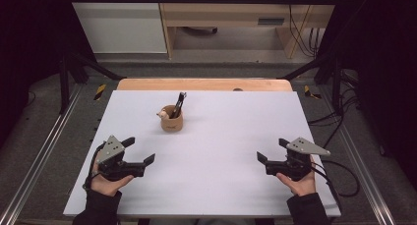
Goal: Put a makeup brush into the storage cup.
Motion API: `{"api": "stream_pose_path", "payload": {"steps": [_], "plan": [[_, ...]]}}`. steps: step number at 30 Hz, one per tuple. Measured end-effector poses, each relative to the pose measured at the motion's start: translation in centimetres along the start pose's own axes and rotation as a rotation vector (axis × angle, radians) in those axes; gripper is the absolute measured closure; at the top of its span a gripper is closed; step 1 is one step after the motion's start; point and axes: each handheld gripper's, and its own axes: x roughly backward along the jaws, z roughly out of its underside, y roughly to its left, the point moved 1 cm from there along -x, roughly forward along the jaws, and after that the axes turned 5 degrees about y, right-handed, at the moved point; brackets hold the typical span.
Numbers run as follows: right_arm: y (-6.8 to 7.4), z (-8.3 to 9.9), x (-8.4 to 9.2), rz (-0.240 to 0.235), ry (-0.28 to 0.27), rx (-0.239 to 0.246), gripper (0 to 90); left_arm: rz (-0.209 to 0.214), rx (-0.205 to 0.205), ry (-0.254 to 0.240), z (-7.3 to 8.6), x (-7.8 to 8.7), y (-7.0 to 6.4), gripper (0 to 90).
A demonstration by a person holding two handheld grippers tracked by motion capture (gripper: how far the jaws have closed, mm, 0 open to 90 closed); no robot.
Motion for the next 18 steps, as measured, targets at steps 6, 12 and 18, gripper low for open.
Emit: {"api": "stream_pose_path", "payload": {"steps": [6, 12, 18], "plan": [[-0.2, 0.2, 0.2, 0.004, 0.001, -0.004, 6.2, -0.015, 0.010, 0.014, 0.8, 0.1, 0.6, 6.5], [-0.2, 0.4, 0.2, 0.000, 0.004, -0.003, 6.1, -0.019, 0.023, 0.012, 1.3, -0.2, 1.0, 6.5], [-0.3, 0.3, 0.4, 0.002, -0.002, -0.002, 6.2, -0.029, 0.032, 0.015, 1.5, -0.1, 1.3, 6.5]]}}
